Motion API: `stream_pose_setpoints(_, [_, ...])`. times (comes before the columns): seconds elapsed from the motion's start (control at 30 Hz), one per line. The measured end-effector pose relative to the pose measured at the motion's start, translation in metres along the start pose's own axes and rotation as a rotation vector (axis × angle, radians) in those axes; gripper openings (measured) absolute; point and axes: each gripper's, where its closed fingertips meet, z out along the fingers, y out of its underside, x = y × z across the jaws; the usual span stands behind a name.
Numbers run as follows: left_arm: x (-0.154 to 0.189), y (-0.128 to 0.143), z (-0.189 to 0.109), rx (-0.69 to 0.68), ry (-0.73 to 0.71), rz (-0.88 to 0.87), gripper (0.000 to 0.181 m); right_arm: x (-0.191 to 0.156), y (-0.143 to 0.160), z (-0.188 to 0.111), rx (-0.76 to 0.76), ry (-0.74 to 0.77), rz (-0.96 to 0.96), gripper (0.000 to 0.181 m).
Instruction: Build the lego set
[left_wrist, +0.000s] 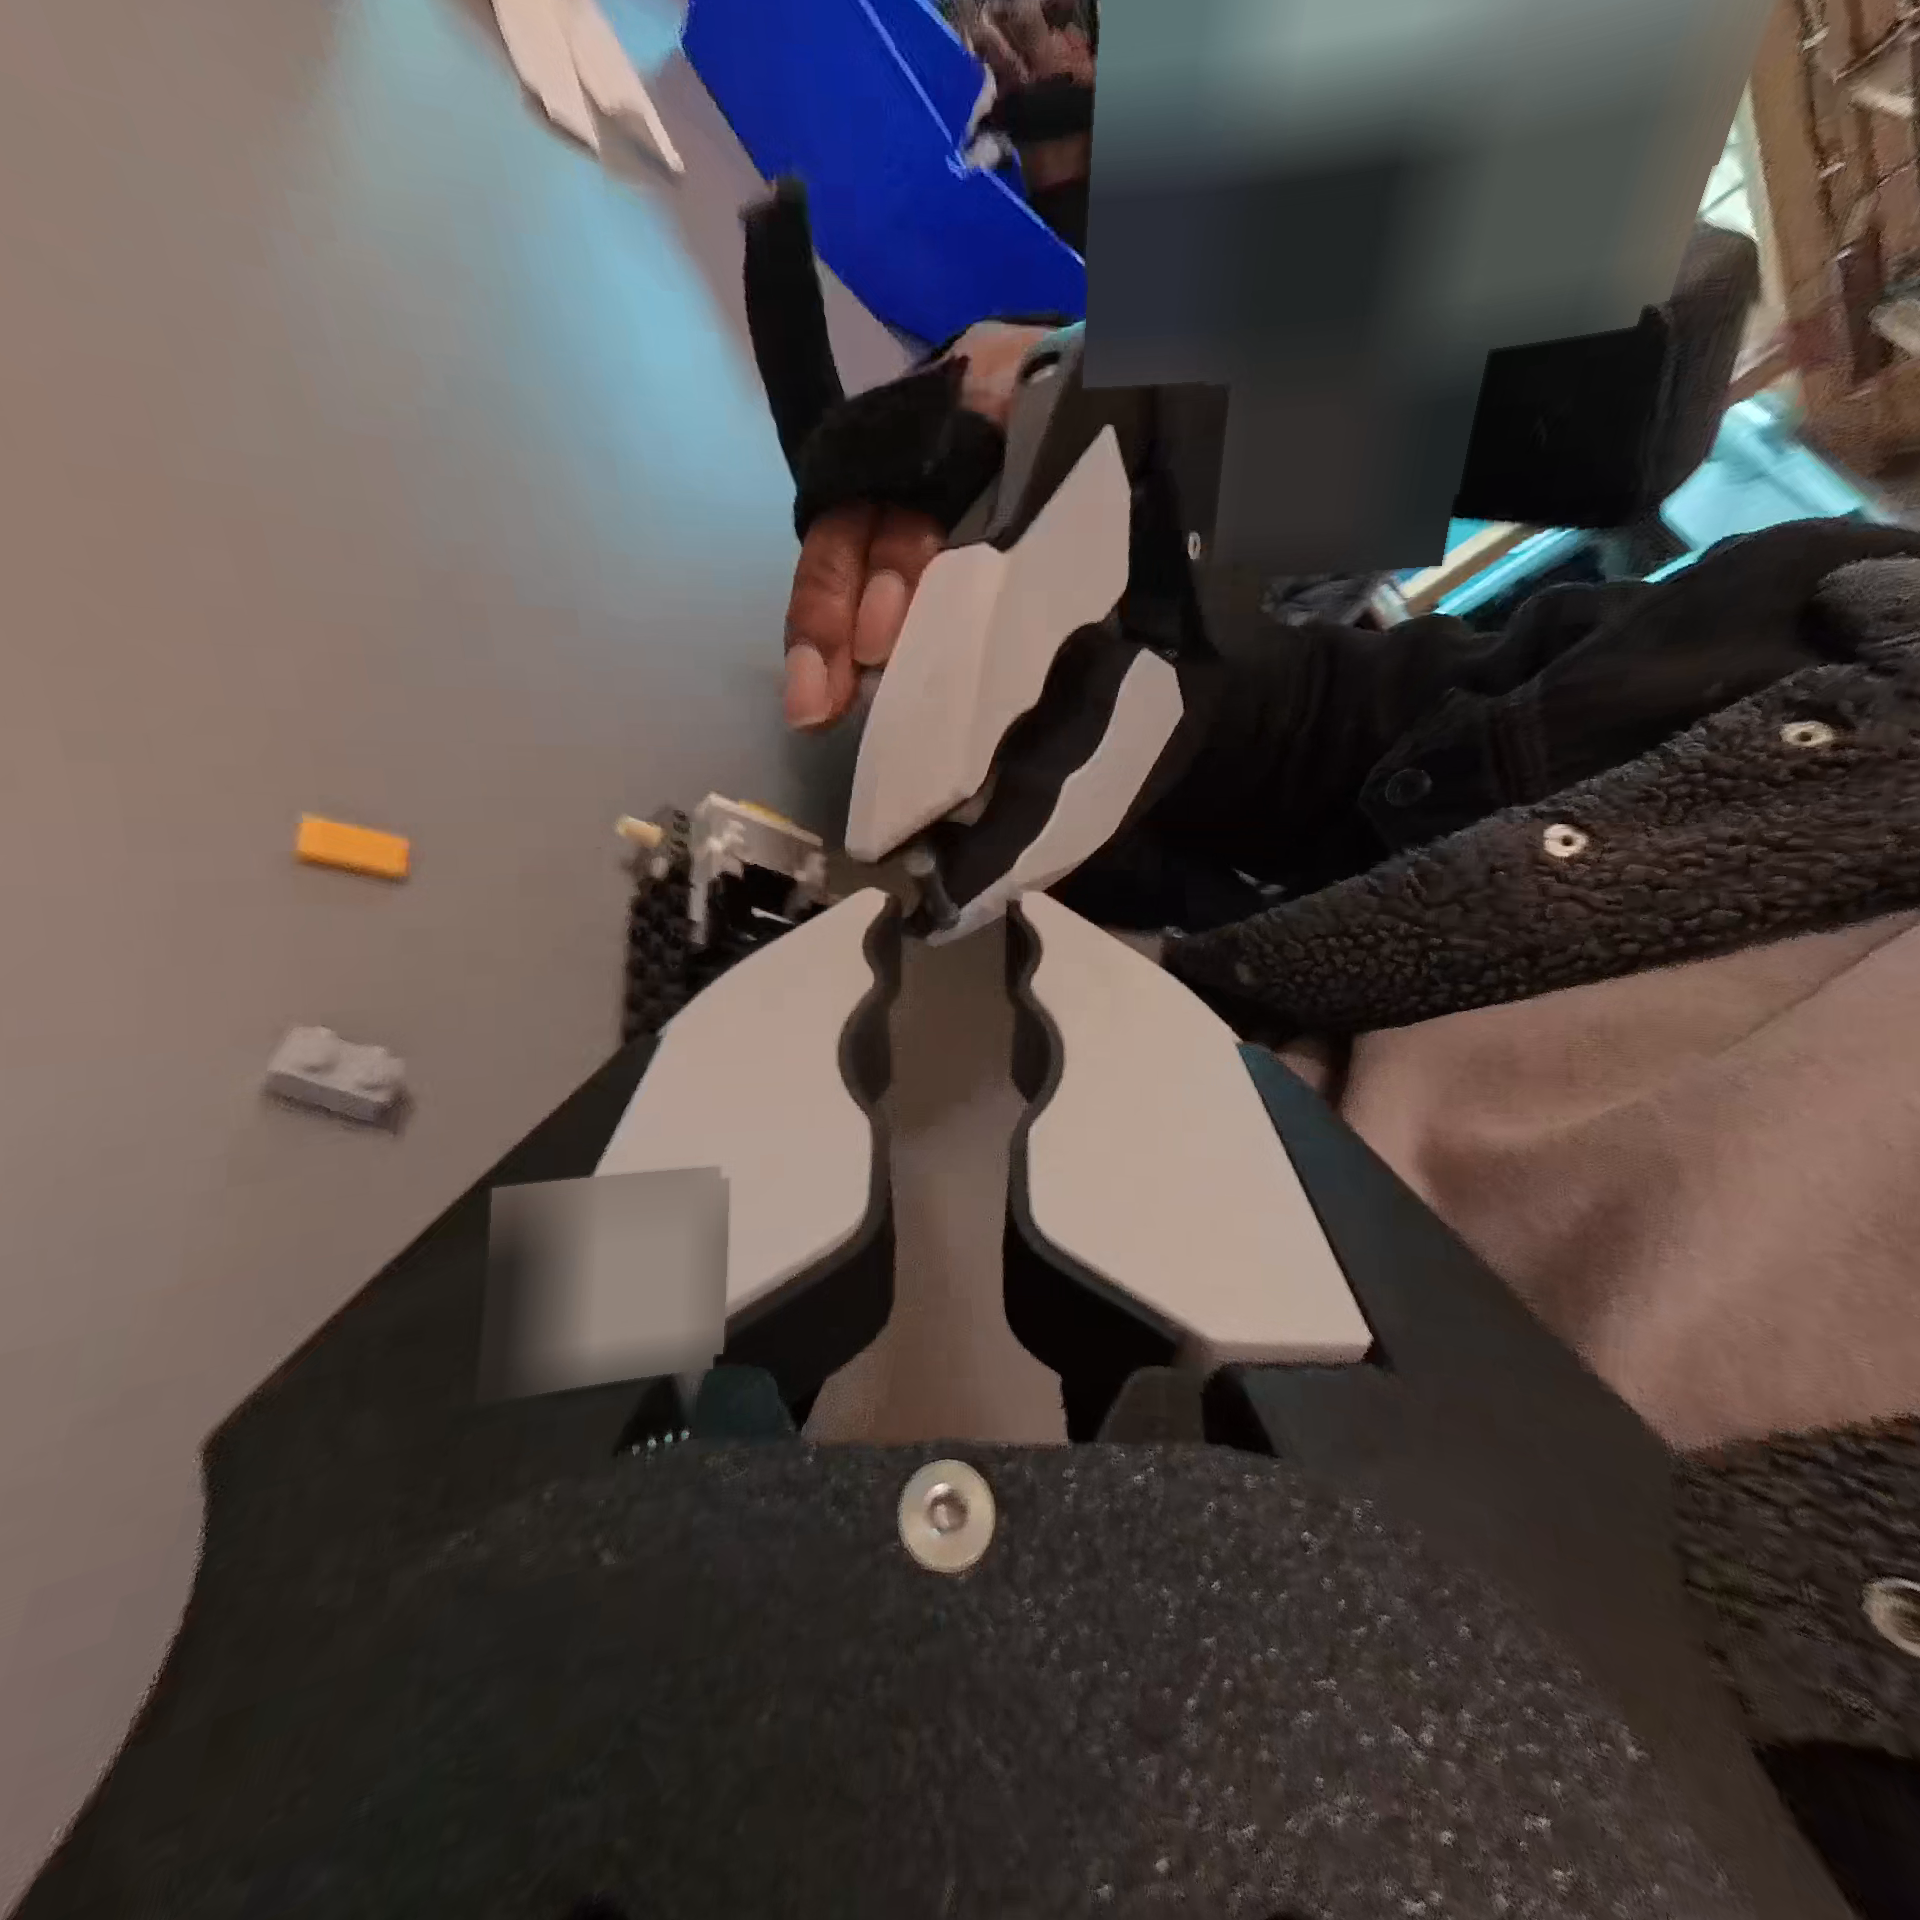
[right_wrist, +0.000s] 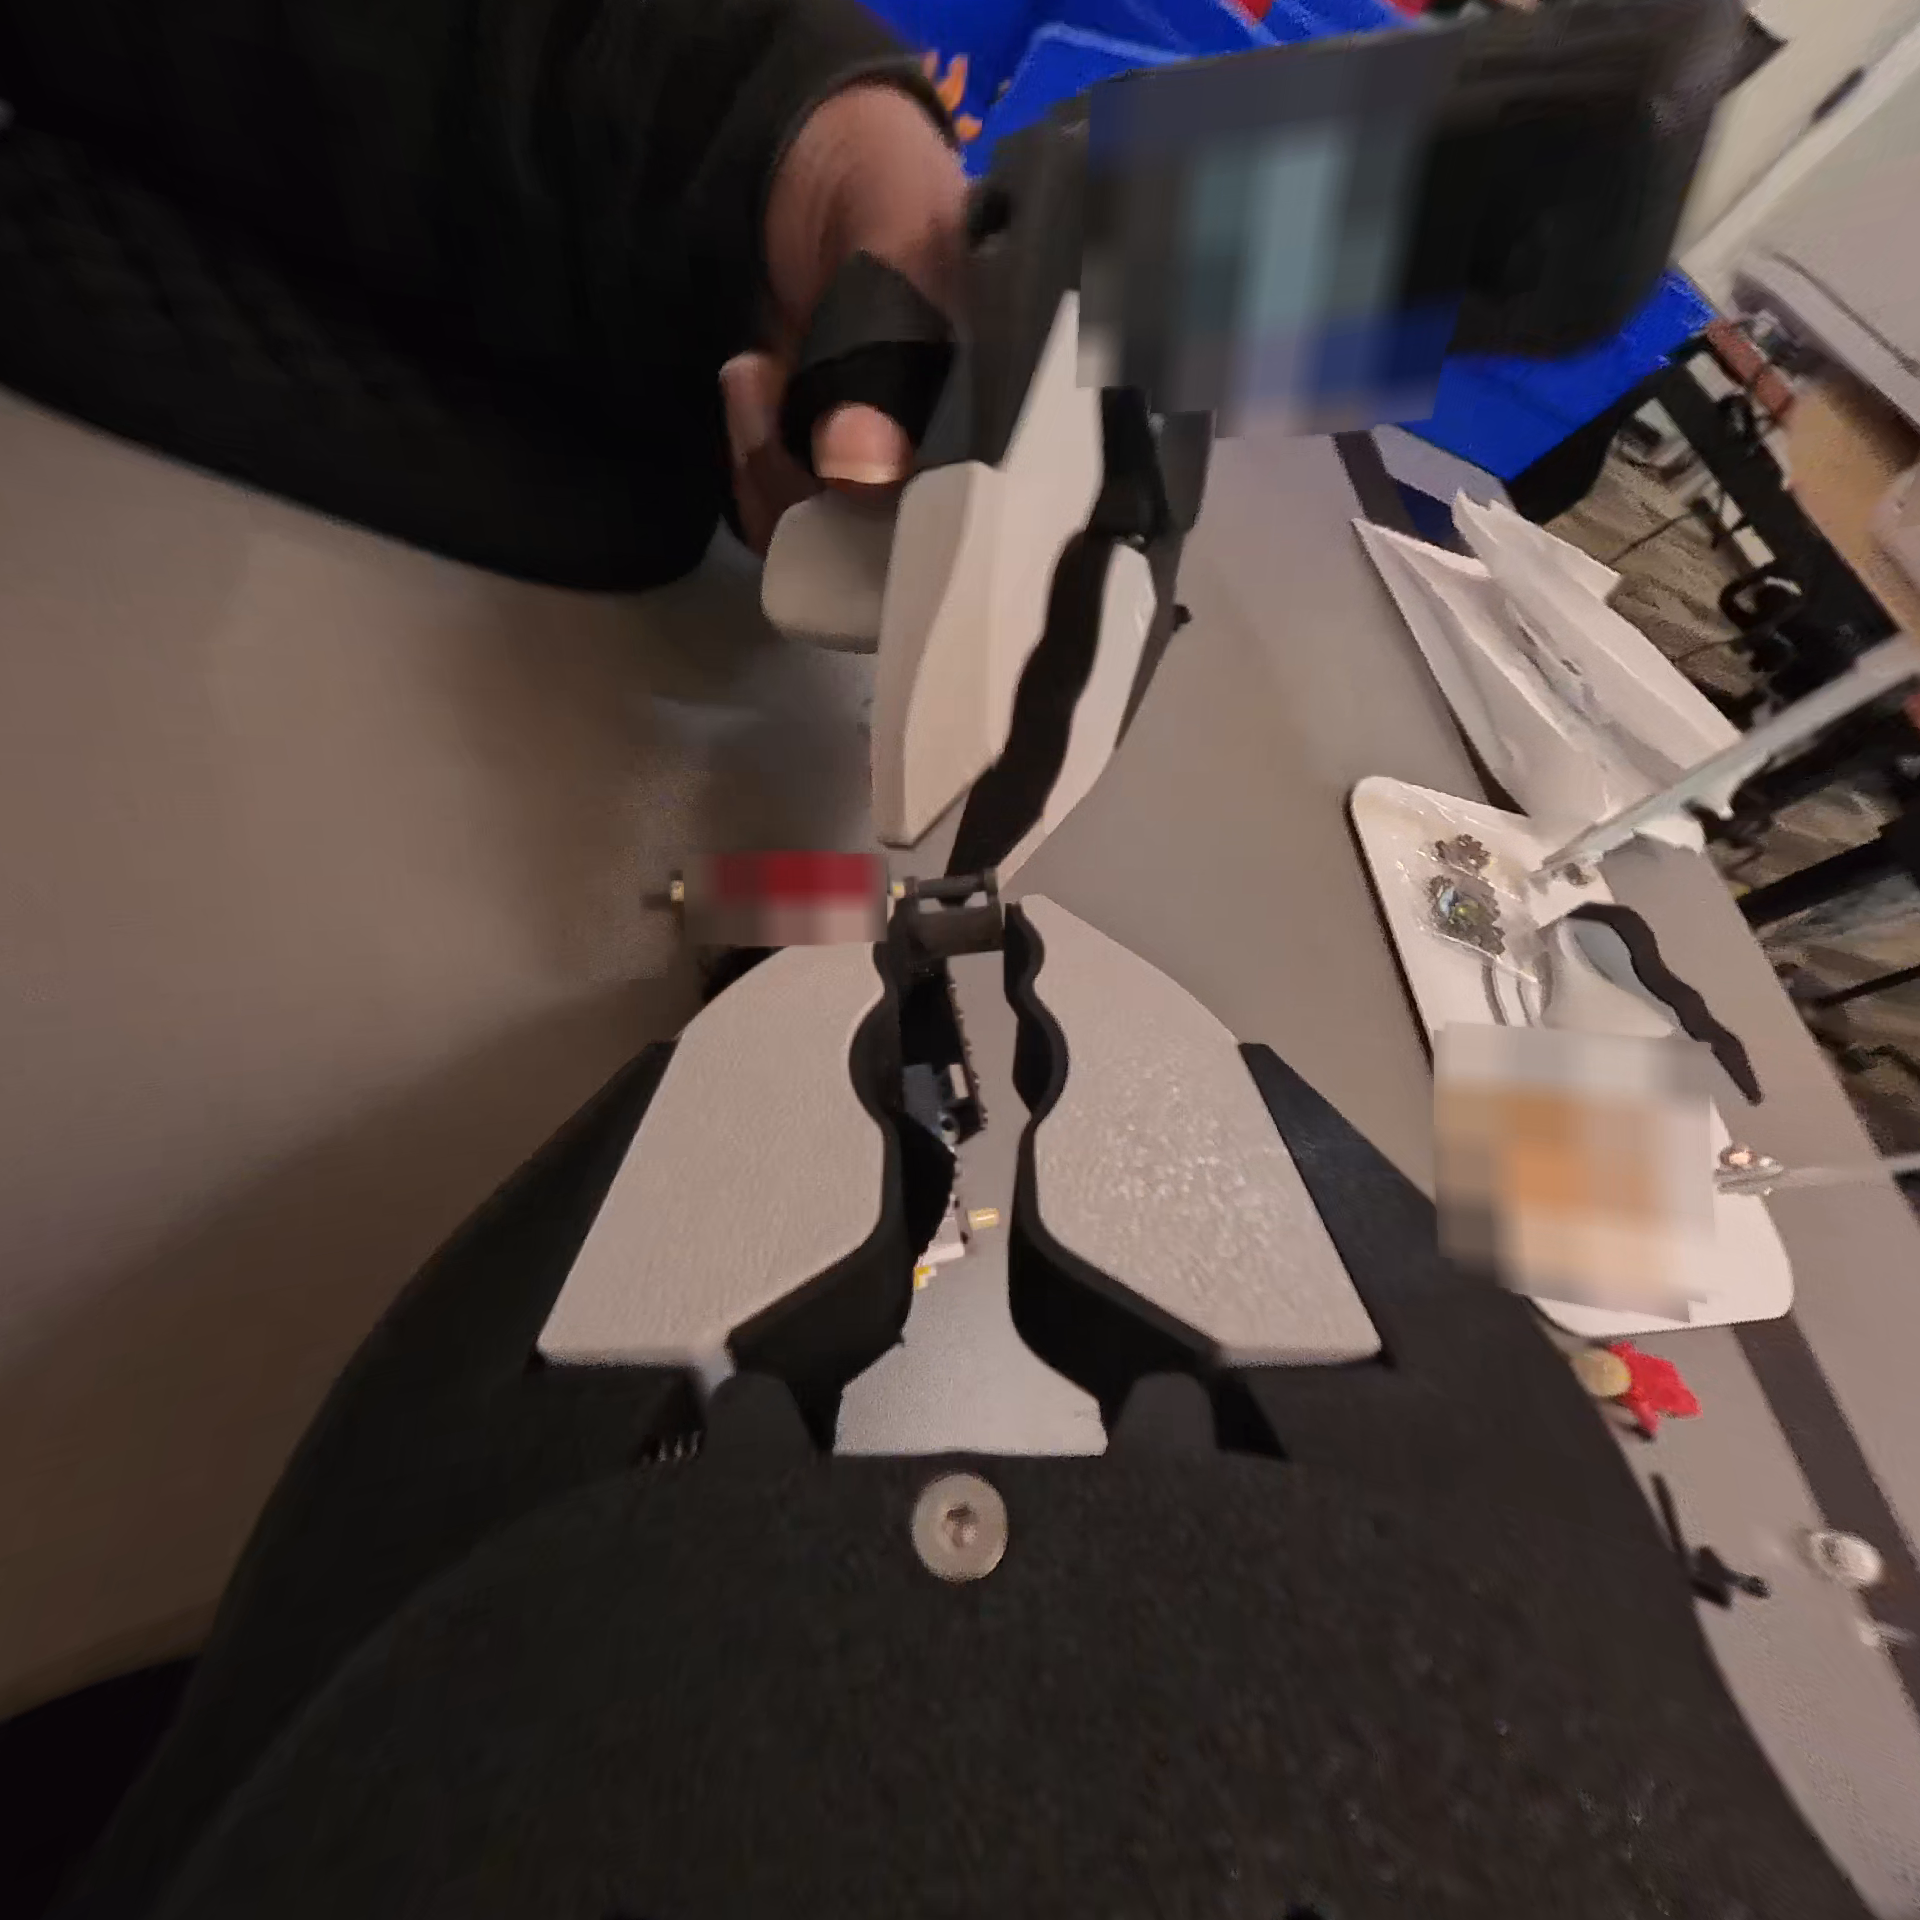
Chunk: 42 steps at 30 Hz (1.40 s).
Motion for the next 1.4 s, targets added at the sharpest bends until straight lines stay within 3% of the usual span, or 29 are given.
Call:
stream_pose_setpoints(0.03, [-0.004,-0.004,-0.004,0.022,-0.035,0.048,0.021,0.006,-0.001,-0.003,0.027,0.011,0.046,0.017])
stream_pose_setpoints(0.2, [-0.056,-0.018,-0.040,0.103,-0.373,0.237,0.022,0.036,-0.005,-0.020,0.164,0.080,0.258,0.017])
stream_pose_setpoints(0.33, [-0.086,-0.005,-0.057,-0.005,-0.539,0.367,0.034,0.054,0.000,-0.029,0.246,0.108,0.420,0.017])
stream_pose_setpoints(0.67, [-0.104,0.017,-0.050,-0.217,-0.549,0.450,0.035,0.064,0.000,-0.038,0.345,0.092,0.535,0.017])
stream_pose_setpoints(1.03, [-0.105,0.017,-0.025,-0.296,-0.508,0.480,0.029,0.058,-0.001,-0.034,0.342,0.052,0.550,0.017])
stream_pose_setpoints(1.13, [-0.109,0.017,-0.024,-0.318,-0.545,0.524,0.017,0.057,0.000,-0.033,0.338,0.045,0.551,0.017])
stream_pose_setpoints(1.27, [-0.108,0.015,-0.024,-0.299,-0.574,0.541,0.017,0.056,0.000,-0.032,0.334,0.041,0.552,0.017])
stream_pose_setpoints(1.4, [-0.081,-0.007,-0.025,-0.109,-0.505,0.529,0.017,0.058,-0.003,-0.035,0.351,0.045,0.556,0.017])
